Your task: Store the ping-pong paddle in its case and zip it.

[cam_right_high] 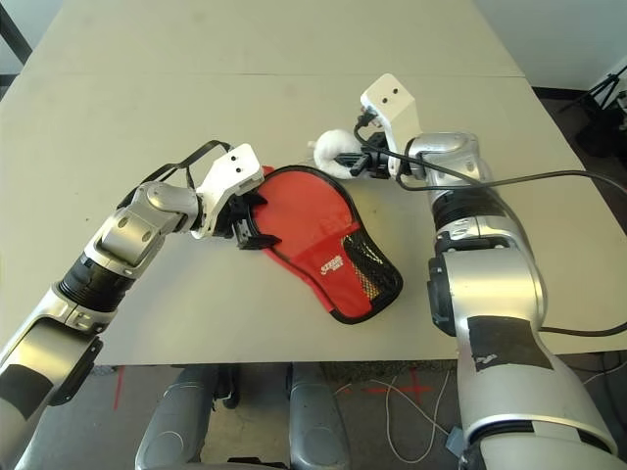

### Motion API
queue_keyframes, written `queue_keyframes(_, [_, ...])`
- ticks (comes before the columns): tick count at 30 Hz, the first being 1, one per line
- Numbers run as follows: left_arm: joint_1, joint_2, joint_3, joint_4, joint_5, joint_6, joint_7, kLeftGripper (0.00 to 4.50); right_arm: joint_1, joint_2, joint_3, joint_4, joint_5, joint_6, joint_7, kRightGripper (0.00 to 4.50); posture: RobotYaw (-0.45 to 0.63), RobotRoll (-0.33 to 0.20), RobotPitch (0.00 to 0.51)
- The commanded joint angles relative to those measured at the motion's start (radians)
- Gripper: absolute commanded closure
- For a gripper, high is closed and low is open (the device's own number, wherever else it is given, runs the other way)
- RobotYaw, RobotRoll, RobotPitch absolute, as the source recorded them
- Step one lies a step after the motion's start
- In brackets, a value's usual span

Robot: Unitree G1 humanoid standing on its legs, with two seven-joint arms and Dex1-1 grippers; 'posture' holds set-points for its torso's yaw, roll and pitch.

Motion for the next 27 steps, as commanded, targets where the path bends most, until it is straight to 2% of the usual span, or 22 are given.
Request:
queue_keyframes(1, [0.031, 0.002, -0.035, 0.034, 0.016, 0.026, 0.004, 0.0, -0.002, -0.057, -0.006, 0.013, -0.019, -0.001, 0.031, 4.13, 0.02, 0.0, 0.312])
queue_keyframes(13, [0.03, -0.013, -0.034, 0.048, 0.016, 0.022, 0.014, 0.0, 0.104, -0.226, -0.015, -0.083, 0.019, 0.011, 0.337, 4.13, 0.0, 0.0, 0.316])
queue_keyframes(20, [0.021, -0.019, -0.034, 0.068, 0.018, 0.01, 0.017, 0.0, 0.249, -0.339, -0.019, -0.205, 0.068, 0.04, 0.569, 4.13, 0.0, 0.0, 0.315])
queue_keyframes(27, [0.013, -0.028, -0.035, 0.092, 0.02, -0.008, 0.017, 0.0, 0.4, -0.439, 0.037, -0.331, 0.198, 0.098, 0.628, 4.14, -0.02, 0.0, 0.311])
